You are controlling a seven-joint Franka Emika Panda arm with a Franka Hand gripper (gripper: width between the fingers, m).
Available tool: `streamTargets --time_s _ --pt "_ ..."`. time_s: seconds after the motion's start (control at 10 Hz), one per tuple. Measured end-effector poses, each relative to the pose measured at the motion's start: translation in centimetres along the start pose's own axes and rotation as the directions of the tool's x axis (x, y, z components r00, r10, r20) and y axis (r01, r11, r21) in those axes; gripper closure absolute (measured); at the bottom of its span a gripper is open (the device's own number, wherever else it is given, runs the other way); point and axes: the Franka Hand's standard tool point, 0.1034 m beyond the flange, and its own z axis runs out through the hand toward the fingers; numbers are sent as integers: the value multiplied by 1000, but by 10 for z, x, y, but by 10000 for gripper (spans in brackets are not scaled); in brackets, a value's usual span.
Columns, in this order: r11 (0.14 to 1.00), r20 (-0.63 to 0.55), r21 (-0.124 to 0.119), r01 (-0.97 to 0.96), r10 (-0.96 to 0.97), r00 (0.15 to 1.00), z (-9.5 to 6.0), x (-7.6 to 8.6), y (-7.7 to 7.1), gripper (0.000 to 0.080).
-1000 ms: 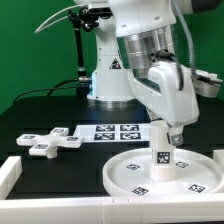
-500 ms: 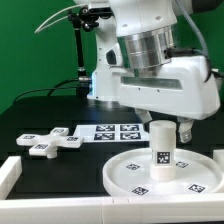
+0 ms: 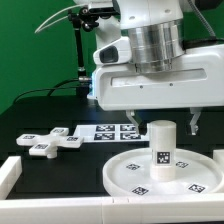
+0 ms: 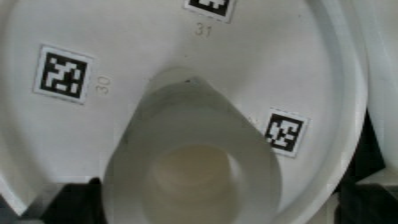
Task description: Assemble round table
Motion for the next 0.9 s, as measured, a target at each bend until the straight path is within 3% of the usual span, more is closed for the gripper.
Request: streamTargets --time_s 0.2,0.4,0.5,0.7,0.9 --pt "993 0 -1 116 -116 993 0 0 0 151" --pt "932 4 -36 361 -361 933 2 0 -1 151" --pt "917 1 -36 397 -397 918 3 -2 -4 151" --pt "823 -1 -53 566 -567 824 5 -5 -12 151" --pt "753 3 -56 656 -657 754 6 -6 -10 151"
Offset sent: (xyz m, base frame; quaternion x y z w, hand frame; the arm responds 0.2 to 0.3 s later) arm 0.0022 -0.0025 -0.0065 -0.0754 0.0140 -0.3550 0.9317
